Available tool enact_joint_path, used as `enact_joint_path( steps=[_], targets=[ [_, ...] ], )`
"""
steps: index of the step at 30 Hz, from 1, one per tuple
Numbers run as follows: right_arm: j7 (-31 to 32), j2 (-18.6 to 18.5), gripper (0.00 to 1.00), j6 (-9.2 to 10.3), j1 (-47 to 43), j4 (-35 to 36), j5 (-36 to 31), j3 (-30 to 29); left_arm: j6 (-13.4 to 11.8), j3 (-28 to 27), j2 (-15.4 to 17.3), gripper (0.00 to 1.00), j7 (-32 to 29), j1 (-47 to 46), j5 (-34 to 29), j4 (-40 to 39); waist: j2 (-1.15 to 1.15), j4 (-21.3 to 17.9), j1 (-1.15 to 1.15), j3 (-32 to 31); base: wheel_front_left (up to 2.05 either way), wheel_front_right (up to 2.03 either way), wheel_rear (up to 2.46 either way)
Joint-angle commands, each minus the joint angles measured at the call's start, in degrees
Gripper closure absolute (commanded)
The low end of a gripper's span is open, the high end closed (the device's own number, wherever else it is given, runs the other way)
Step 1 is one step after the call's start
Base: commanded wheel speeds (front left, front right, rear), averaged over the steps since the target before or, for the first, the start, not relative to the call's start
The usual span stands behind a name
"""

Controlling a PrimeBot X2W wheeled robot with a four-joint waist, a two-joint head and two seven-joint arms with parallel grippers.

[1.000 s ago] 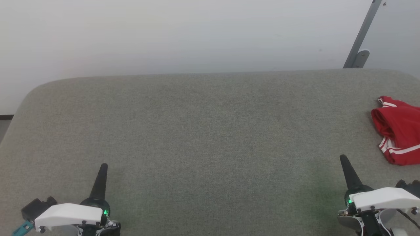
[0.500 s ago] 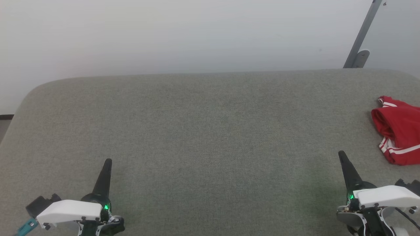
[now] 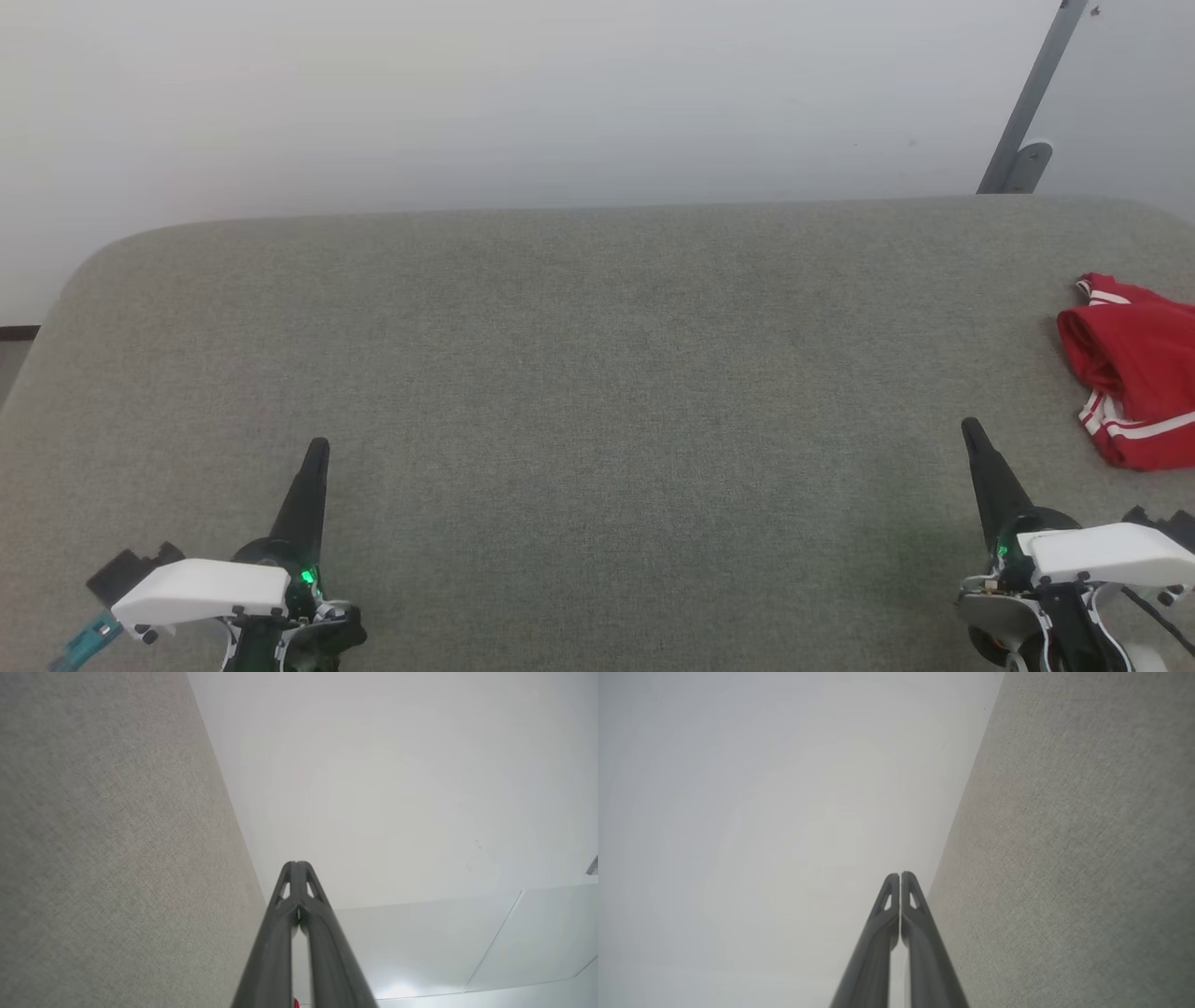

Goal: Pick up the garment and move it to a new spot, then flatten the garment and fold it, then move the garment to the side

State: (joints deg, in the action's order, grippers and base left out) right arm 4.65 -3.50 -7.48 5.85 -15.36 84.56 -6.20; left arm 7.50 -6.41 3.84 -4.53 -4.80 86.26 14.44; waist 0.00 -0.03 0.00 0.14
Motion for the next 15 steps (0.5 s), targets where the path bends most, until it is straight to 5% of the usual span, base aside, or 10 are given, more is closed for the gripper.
enact_joint_path(
  steps=[1, 15],
  targets=[
    [0.5, 0.2, 1.0, -0.02, 0.5, 0.6, 1.5, -0.2, 0.0, -0.2, 0.0, 1.0, -0.5, -1.1, 1.3, -0.4, 0.0, 0.0, 0.0, 0.0, 0.0, 0.0, 0.0],
    [1.8, 0.7, 1.0, -0.02, 0.5, 1.4, 6.6, -0.4, 0.0, -0.2, -0.9, 1.0, -1.9, -1.6, 5.4, -0.5, 0.0, 0.0, 0.0, 0.0, 0.0, 0.0, 0.0]
  ],
)
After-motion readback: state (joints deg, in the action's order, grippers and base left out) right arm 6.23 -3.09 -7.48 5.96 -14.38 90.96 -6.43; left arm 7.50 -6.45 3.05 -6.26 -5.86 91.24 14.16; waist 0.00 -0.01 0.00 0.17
